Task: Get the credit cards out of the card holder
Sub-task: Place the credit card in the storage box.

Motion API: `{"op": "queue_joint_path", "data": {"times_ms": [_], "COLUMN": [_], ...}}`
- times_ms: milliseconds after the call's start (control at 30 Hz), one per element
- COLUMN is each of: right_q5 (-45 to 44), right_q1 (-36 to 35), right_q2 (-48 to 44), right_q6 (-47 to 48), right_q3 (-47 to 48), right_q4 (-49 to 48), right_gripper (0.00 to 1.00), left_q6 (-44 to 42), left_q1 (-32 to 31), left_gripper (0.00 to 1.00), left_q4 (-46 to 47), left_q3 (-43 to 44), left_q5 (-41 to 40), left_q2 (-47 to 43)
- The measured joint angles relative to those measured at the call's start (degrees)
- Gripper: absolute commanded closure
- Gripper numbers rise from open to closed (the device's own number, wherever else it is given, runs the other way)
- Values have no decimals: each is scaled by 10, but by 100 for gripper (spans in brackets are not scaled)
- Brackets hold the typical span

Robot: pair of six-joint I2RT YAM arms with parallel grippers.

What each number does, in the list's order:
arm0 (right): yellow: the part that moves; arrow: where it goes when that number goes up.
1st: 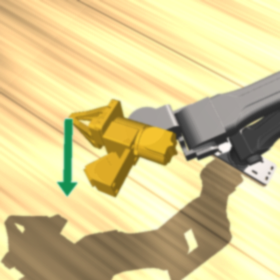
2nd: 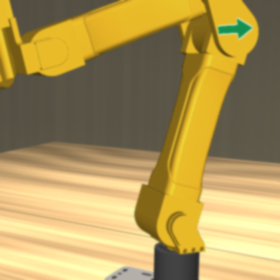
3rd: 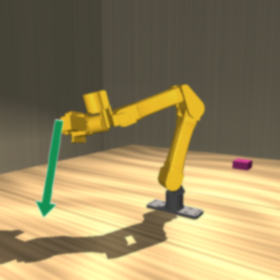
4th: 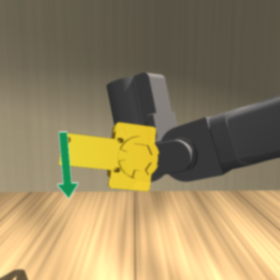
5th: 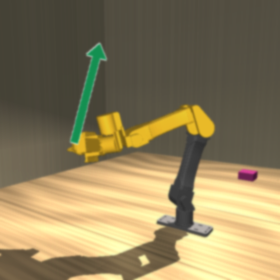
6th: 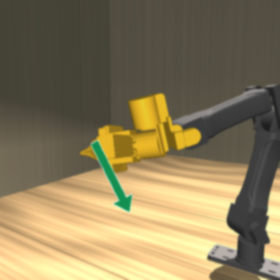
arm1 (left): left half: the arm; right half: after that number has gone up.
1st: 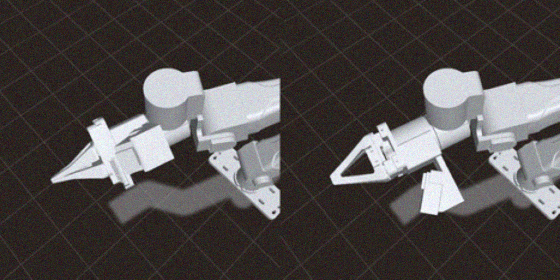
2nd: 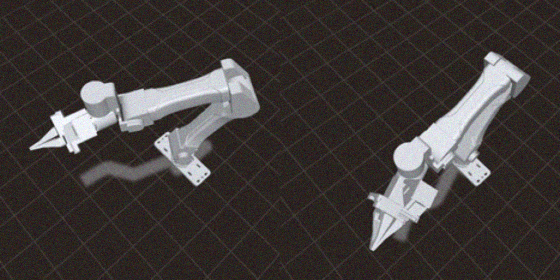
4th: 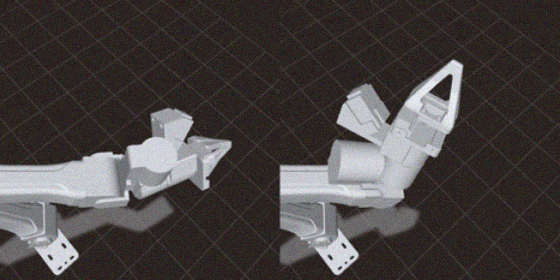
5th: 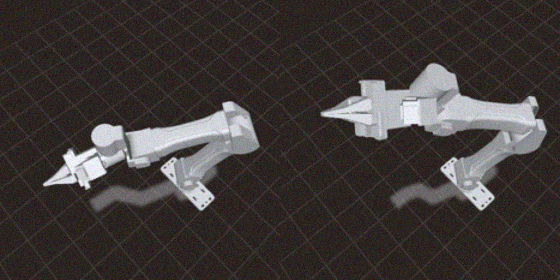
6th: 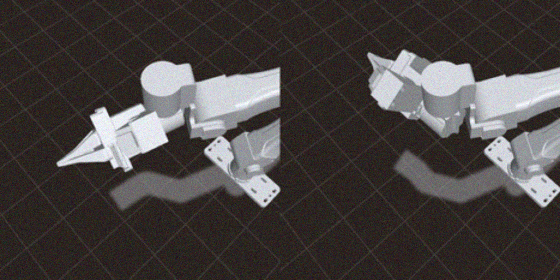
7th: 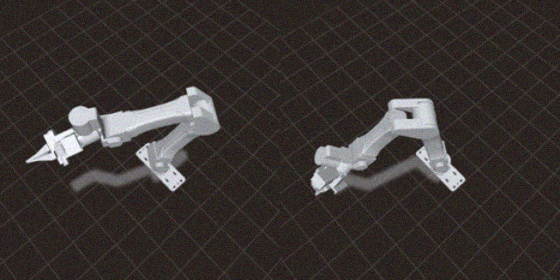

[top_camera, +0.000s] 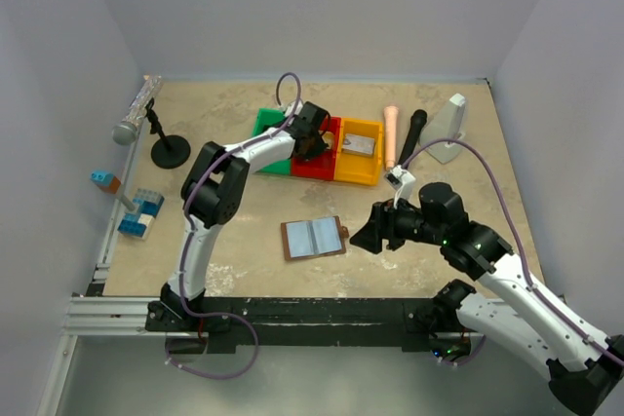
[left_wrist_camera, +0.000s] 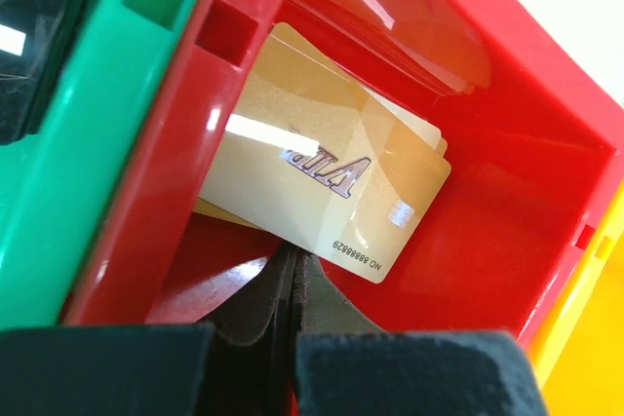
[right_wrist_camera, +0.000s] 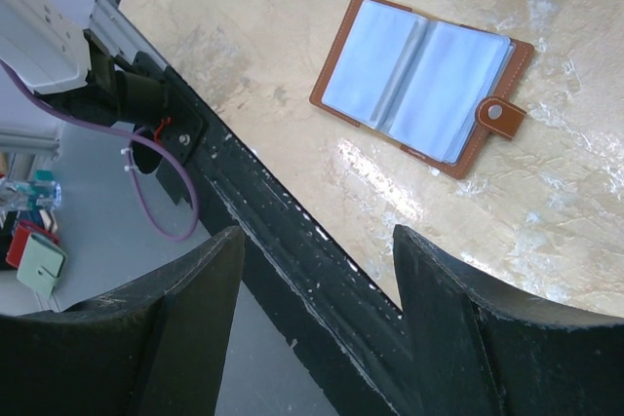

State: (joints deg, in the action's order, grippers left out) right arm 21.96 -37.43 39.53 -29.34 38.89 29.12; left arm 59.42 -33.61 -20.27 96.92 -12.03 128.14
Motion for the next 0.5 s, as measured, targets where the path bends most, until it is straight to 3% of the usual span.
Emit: {"op": "queue_joint_path", "data": {"times_ms": [367, 500], "right_q5": [0, 0], "right_q1": [0, 0], "right_q2": [17, 17], "right_q6": [-2, -2], "right_q3": [1, 0], "right_q4": [-9, -9], "right_gripper": [33, 33], "left_q6": [0, 0], "left_q1": [2, 2], "left_gripper": [100, 100], "left_q4": [14, 44], "left_q3": [3, -38], "left_q5": [14, 19], "left_q2": [5, -15]}}
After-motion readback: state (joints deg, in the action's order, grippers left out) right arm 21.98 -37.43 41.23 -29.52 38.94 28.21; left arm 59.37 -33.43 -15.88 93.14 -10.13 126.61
